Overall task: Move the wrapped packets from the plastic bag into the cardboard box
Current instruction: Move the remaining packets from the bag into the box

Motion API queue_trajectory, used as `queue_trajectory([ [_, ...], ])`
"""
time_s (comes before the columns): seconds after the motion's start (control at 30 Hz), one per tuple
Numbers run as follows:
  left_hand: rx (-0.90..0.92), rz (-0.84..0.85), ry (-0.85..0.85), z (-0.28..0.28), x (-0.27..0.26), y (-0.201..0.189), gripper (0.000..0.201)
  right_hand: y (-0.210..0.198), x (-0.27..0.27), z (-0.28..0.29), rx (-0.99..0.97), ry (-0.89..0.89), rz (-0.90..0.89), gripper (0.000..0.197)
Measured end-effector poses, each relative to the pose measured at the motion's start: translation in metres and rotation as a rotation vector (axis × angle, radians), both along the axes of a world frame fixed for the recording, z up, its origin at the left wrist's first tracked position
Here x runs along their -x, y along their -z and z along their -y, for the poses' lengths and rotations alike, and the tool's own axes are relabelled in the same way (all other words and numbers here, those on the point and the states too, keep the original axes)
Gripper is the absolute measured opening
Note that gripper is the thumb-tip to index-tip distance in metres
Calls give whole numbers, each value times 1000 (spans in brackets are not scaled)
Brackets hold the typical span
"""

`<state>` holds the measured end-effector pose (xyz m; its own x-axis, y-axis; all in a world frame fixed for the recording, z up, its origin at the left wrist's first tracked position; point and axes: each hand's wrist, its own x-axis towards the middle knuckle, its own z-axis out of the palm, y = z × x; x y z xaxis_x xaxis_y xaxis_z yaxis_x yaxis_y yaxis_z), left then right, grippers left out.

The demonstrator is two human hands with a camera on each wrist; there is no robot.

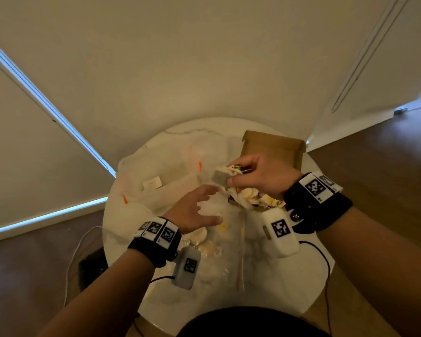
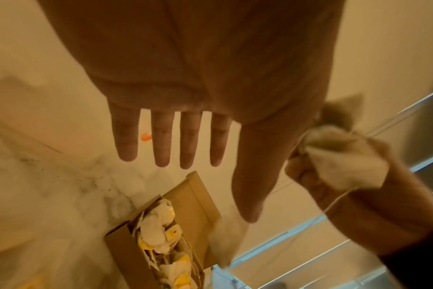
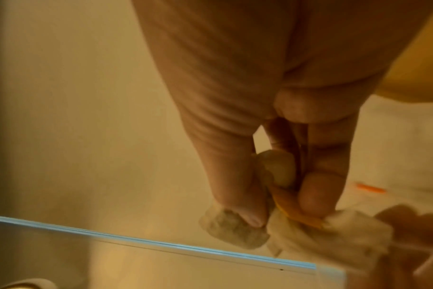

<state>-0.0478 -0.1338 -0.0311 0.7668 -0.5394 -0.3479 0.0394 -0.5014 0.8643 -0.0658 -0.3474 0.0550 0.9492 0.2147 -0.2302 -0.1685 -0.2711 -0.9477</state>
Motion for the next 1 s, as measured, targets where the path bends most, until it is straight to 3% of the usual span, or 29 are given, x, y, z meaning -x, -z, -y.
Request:
queue_trajectory([
  [0.17, 70, -29, -41, -1, -8, -3, 57, -28, -16, -17, -111, -13, 44, 22],
  [0.27, 215, -67, -124, -3, -7, -3, 24, -37, -24, -27, -147, -20, 79, 24],
  [0.33, 325, -210, -195, -2, -4, -7, 10, -39, -29, -32, -179, -30, 88, 23],
  [0.5, 552, -486, -13, -8, -1, -1, 55, -41, -35, -42, -215, -33, 80, 21],
  [0.63, 673, -538, 135, -4, 1, -5, 53, -38, -38, -43, -221, -10, 63, 19],
  [0.7, 752, -581, 103, -4, -2, -9, 58, -37, -36, -41, -167, -20, 71, 21],
  [0.87, 882, -613, -159, -6, -6, -17, 90, -28, -22, -38, 277, -128, 234, 18],
  [1.0, 842, -571, -300, 2, -5, -24, 74, 0, -17, -50, 460, -129, 432, 17],
])
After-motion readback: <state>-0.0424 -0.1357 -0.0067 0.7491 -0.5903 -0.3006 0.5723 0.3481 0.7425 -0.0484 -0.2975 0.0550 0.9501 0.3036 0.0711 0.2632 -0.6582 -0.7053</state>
